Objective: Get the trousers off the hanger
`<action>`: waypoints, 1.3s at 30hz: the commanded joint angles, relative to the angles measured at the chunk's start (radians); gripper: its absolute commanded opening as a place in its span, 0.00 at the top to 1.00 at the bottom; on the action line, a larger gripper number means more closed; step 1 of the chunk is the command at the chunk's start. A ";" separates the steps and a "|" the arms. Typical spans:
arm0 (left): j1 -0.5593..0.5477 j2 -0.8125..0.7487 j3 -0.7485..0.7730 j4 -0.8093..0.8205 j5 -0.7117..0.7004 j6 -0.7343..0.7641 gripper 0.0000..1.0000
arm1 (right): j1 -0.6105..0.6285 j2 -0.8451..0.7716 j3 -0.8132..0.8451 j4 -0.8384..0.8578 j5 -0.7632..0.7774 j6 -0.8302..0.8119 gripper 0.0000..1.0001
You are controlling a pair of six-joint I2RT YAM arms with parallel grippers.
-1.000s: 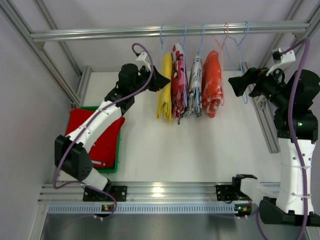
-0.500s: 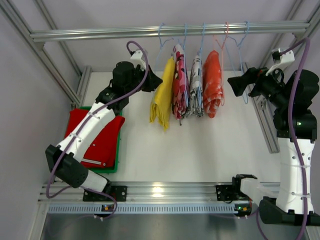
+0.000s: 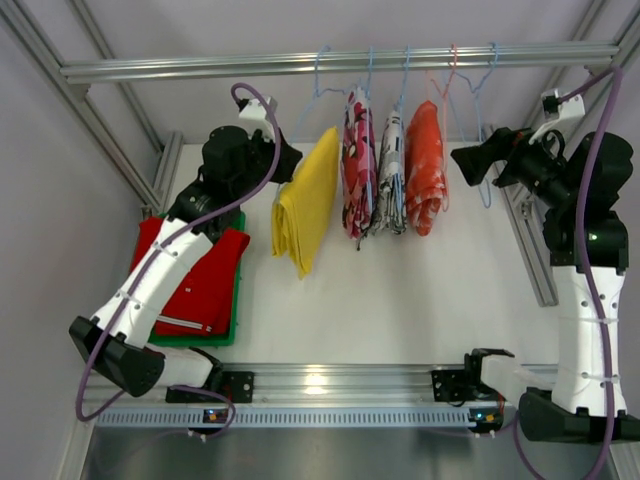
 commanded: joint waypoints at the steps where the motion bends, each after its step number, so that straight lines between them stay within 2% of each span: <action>1: 0.011 -0.053 0.091 0.394 -0.084 0.033 1.00 | 0.016 0.002 0.001 0.092 -0.013 0.013 0.00; 4: 0.009 -0.033 0.106 0.414 -0.131 0.053 1.00 | 0.022 0.007 -0.004 0.097 -0.013 0.021 0.01; 8: 0.009 -0.013 0.107 0.417 -0.127 0.065 1.00 | 0.026 0.011 -0.007 0.106 -0.012 0.024 0.00; 16: 0.009 0.008 0.038 0.330 0.094 -0.022 1.00 | 0.028 0.010 -0.007 0.094 -0.004 0.001 0.01; 20: 0.009 0.022 -0.004 0.342 0.174 -0.100 0.90 | 0.028 0.008 -0.008 0.089 -0.004 -0.007 0.01; 27: 0.012 0.093 0.021 0.349 0.238 -0.197 0.72 | 0.028 0.005 -0.004 0.080 -0.004 -0.019 0.01; 36: 0.014 0.156 0.046 0.320 0.323 -0.249 0.72 | 0.028 -0.005 -0.013 0.071 0.007 -0.036 0.01; 39: 0.012 0.168 0.032 0.332 0.369 -0.272 0.67 | 0.028 -0.010 -0.013 0.069 0.008 -0.039 0.01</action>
